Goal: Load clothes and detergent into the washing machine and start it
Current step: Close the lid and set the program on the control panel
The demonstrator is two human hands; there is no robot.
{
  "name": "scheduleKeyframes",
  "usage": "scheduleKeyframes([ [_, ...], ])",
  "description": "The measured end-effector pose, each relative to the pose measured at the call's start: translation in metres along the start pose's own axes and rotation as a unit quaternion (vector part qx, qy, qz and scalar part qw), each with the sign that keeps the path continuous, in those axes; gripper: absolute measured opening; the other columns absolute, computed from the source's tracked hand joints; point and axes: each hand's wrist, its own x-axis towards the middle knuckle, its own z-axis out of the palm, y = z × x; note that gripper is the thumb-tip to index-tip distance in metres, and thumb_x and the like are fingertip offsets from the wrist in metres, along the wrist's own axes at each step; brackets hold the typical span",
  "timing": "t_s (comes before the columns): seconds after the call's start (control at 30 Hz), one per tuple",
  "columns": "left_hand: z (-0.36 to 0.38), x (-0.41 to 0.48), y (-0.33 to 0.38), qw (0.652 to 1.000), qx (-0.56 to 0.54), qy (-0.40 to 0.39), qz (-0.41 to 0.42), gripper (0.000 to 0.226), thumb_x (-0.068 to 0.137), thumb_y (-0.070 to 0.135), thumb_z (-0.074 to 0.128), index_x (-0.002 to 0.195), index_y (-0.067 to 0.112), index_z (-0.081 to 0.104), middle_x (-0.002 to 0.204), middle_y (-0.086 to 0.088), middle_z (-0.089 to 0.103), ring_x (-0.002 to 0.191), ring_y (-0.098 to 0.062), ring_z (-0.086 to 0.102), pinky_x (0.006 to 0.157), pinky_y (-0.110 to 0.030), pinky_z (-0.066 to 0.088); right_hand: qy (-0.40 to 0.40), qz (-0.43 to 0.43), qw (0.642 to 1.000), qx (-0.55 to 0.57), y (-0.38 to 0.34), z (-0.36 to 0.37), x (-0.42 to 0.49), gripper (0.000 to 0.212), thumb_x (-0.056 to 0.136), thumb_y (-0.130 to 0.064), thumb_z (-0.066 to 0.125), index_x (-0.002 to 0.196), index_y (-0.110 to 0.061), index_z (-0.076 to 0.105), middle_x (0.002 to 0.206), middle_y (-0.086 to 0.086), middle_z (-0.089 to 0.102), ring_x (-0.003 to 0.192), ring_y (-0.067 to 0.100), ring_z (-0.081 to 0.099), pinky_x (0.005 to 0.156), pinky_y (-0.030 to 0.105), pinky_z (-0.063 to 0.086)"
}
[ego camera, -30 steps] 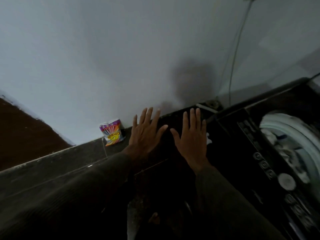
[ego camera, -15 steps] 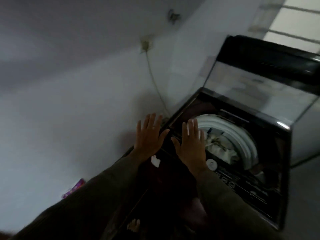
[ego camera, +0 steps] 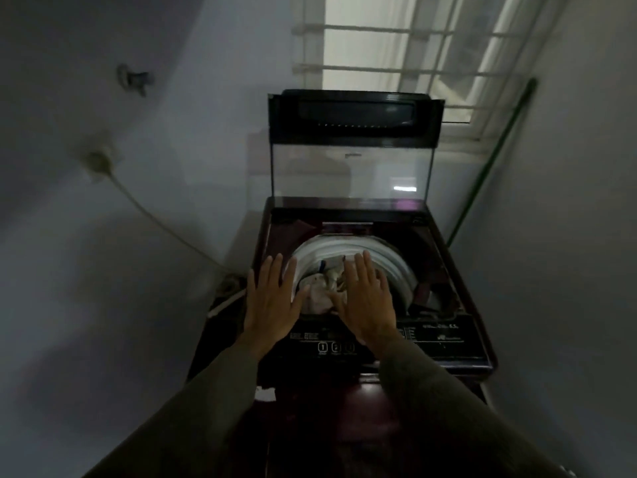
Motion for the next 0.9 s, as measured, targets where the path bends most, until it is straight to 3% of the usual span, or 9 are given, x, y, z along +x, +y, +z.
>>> scheduleKeyframes([
  [0.13,-0.01,0.032,0.004,0.999,-0.016,0.009,0.037,0.085,0.091,0.069,-0.009,0.157,0.024,0.018,0.163,-0.01,0.02,0.152,-0.029,0.013,0.121,-0.057,0.012,-0.039,0.041,0.998,-0.032,0.019,-0.009,0.018,0.082,0.095,-0.065,0.023,0.155,-0.012,0.008,0.164,0.013,-0.002,0.151,0.026,-0.011,0.121,0.052,0.012],
  [0.23,-0.015,0.058,0.01,0.998,-0.014,0.02,0.058,0.078,0.093,0.066,0.002,0.157,0.024,0.017,0.164,-0.01,0.02,0.152,-0.028,0.012,0.121,-0.057,0.011,-0.014,0.062,0.997,-0.047,0.033,-0.017,0.035,0.083,0.095,-0.067,0.024,0.155,-0.012,0.011,0.164,0.013,0.002,0.151,0.026,-0.008,0.12,0.053,0.012],
  [0.4,-0.024,0.105,0.026,0.997,-0.012,0.04,0.072,0.076,0.094,0.063,0.011,0.156,0.02,0.026,0.161,-0.012,0.027,0.15,-0.031,0.02,0.119,-0.059,0.015,-0.001,0.076,0.995,-0.064,0.058,-0.035,0.073,0.087,0.09,-0.071,0.008,0.156,-0.014,0.006,0.164,0.013,-0.003,0.151,0.026,-0.009,0.121,0.053,0.011],
  [0.57,-0.034,0.165,0.049,0.997,-0.007,0.058,0.059,0.082,0.094,0.065,0.009,0.153,0.013,0.032,0.158,-0.014,0.032,0.148,-0.032,0.026,0.117,-0.06,0.021,0.021,0.076,0.995,-0.053,0.091,-0.046,0.123,0.087,0.093,-0.071,0.016,0.156,-0.013,0.004,0.163,0.014,-0.004,0.151,0.029,-0.008,0.12,0.055,0.013],
  [0.67,-0.046,0.207,0.068,0.996,-0.012,0.07,0.057,0.083,0.092,0.065,0.004,0.156,0.015,0.022,0.163,-0.011,0.02,0.152,-0.029,0.013,0.121,-0.056,0.009,0.017,0.071,0.996,-0.051,0.116,-0.054,0.162,0.086,0.093,-0.071,0.017,0.156,-0.014,0.002,0.163,0.013,-0.008,0.15,0.027,-0.012,0.12,0.054,0.013],
  [0.77,-0.061,0.252,0.086,0.994,-0.011,0.095,0.062,0.077,0.094,0.061,0.013,0.157,0.017,0.016,0.165,-0.009,0.013,0.153,-0.026,0.008,0.121,-0.053,0.005,0.027,0.057,0.997,-0.049,0.139,-0.064,0.202,0.085,0.094,-0.069,0.021,0.156,-0.015,0.0,0.163,0.013,-0.01,0.15,0.027,-0.014,0.121,0.054,0.011],
  [0.9,-0.072,0.305,0.096,0.988,-0.005,0.148,0.038,0.08,0.094,0.063,0.014,0.155,0.013,0.026,0.161,-0.013,0.026,0.151,-0.029,0.017,0.119,-0.057,0.015,0.058,0.037,0.997,-0.037,0.168,-0.076,0.256,0.089,0.088,-0.073,0.006,0.156,-0.014,0.003,0.163,0.012,-0.005,0.151,0.026,-0.01,0.121,0.054,0.012],
])
